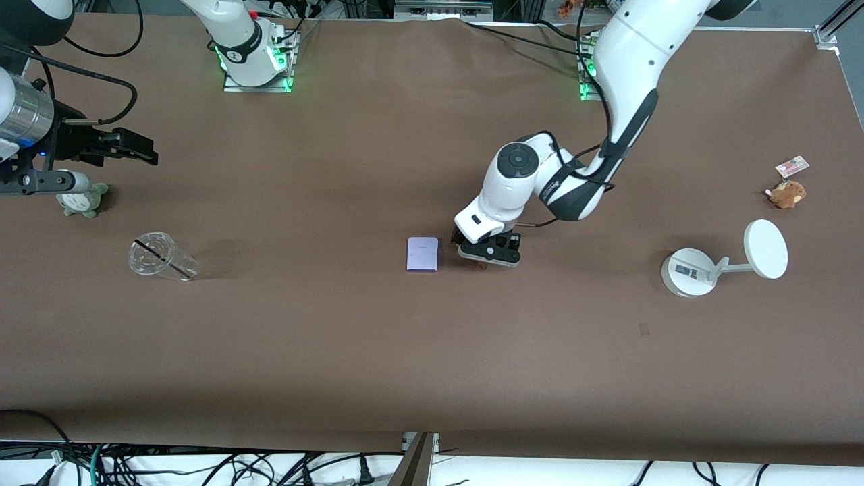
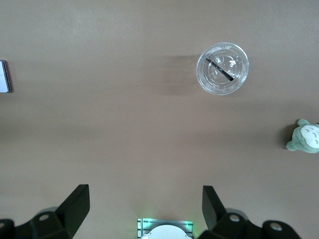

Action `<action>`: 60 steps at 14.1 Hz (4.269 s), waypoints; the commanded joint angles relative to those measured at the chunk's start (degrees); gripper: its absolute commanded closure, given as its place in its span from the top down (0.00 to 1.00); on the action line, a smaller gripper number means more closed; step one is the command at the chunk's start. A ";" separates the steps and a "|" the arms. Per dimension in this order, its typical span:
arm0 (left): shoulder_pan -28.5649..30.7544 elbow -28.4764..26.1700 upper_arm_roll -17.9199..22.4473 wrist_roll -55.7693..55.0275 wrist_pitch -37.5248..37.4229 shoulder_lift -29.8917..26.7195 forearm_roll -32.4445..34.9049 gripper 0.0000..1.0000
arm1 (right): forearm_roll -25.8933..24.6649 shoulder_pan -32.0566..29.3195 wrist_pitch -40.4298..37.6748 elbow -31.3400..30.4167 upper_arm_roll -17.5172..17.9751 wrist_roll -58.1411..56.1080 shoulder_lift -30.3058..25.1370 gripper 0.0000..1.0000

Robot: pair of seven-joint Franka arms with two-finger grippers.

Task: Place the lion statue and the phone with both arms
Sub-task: 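Lower the left gripper and close it on the lion statue, then lift the lion statue up with the left gripper, then carry the lion toward the lamp while the right gripper reaches the phone, then lower the lion by the lamp while the right gripper grasps the phone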

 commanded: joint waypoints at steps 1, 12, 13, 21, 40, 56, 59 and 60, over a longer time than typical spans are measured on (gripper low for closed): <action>-1.44 0.26 0.45 -4.79 -0.17 -0.89 3.75 1.00 | 0.35 -0.16 -1.11 1.33 0.21 -0.19 0.51 1.00; -0.65 -0.89 0.27 -3.31 -1.22 -2.37 8.23 0.09 | 0.35 -0.16 -1.11 1.33 0.21 -0.28 0.51 1.00; -0.04 -1.32 0.18 -2.43 -3.92 -4.38 8.32 0.09 | 0.35 -0.16 -1.02 1.33 0.21 -0.20 0.51 1.00; 5.23 0.08 0.09 16.38 -35.29 -20.74 -2.46 0.09 | 0.09 3.18 0.12 1.50 0.30 0.77 1.03 1.00; 34.15 -8.62 0.27 45.74 -17.06 -13.02 -13.56 0.07 | 0.18 27.96 25.59 1.68 0.30 30.99 20.88 1.00; 33.45 -8.62 0.09 45.74 -13.18 -8.45 -13.48 1.00 | -5.62 38.60 43.01 12.21 -0.32 45.41 42.68 1.00; 33.45 -8.36 0.01 45.57 -14.57 -10.02 -13.48 1.00 | -6.06 39.21 46.52 12.40 -0.32 45.33 44.80 1.00; 33.28 -8.10 -0.08 45.57 -17.20 -11.77 -13.48 1.00 | -6.06 39.39 48.01 12.40 -0.32 45.33 45.41 1.00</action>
